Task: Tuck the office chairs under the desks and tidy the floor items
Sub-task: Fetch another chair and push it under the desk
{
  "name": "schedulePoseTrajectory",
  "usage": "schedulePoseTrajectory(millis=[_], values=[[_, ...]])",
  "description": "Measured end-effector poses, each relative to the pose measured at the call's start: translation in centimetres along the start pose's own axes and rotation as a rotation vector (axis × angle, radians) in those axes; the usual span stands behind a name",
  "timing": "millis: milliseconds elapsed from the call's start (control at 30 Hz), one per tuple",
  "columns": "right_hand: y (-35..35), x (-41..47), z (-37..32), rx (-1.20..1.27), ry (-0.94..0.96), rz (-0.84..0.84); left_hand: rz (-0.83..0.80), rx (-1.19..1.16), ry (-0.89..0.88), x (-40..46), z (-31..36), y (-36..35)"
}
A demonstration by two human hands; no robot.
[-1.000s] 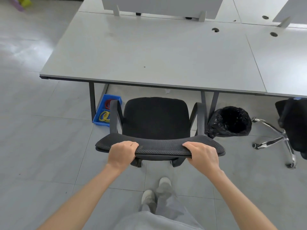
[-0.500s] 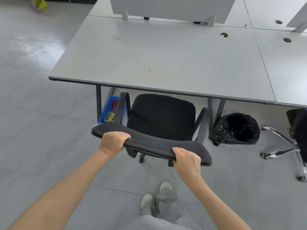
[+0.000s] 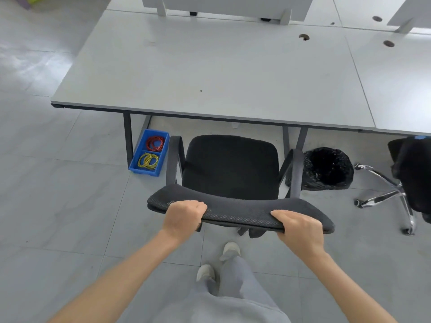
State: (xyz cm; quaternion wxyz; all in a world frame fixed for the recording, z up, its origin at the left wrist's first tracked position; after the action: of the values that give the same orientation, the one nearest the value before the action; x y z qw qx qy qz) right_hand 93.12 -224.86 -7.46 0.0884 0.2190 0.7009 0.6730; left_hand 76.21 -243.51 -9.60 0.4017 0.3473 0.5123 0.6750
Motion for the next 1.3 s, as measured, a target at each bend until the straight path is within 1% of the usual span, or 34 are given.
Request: schedulePoseTrajectory(millis=[133, 233, 400, 533, 700, 800, 833, 933, 1033, 1133, 1200, 1300], values=[[0.0, 4.0, 4.4, -0.009, 0.023, -0.053, -0.054, 0.075, 0.081, 3.6, 2.9, -0.3], [-0.2, 6.9, 6.4, -0.015, 0.019, -0.07, -0.083, 0.09, 0.12, 6.9, 2.4, -0.9], [-0.4, 11.4, 8.0, -0.014, 0.007, -0.027, -0.121, 0.049, 0.181, 12.4, 0.2, -0.9], [-1.1, 13.2, 8.8, 0.045, 0.022, -0.032, -0.091, 0.014, 0.149, 13.9, -0.3, -0.4], [-1.7, 10.8, 7.4, 0.09, 0.118, -0.038, -0.095, -0.022, 0.05, 10.5, -1.0, -1.3], [-1.9, 10.3, 5.6, 0.104, 0.173, -0.019, 0.03, -0.007, -0.038, 8.8, -1.5, -0.1], [-2.1, 10.6, 5.1, 0.097, 0.184, -0.01, 0.048, -0.012, -0.05, 8.8, -1.9, 0.5], [-2.7, 12.0, 4.5, 0.072, 0.151, -0.002, 0.06, -0.009, -0.064, 9.8, -3.2, 1.1], [-3.5, 13.0, 4.1, 0.051, 0.089, -0.036, 0.06, -0.004, -0.093, 11.3, -5.0, 1.4], [-4.2, 16.1, 2.3, 0.019, 0.046, -0.131, 0.001, 0.022, -0.076, 14.0, -8.0, 3.1], [-4.6, 18.5, 1.2, 0.004, 0.024, -0.187, -0.046, 0.023, -0.03, 15.5, -10.3, 3.6], [-4.6, 21.1, 0.7, -0.027, 0.014, -0.218, -0.092, 0.013, 0.042, 17.4, -12.4, 4.0]])
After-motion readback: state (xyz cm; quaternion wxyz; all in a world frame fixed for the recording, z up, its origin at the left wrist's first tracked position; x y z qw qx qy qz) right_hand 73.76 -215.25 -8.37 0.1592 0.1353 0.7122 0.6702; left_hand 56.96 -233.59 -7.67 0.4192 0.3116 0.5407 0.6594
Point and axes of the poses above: each hand's wrist, its own x-axis towards the middle knuckle, its own y-axis out of the back of the hand, z = x × y, the point moved 7 cm from there along x, towards the middle knuckle, and after that the axes turned 6 degrees about -x, right-handed, at the moved point
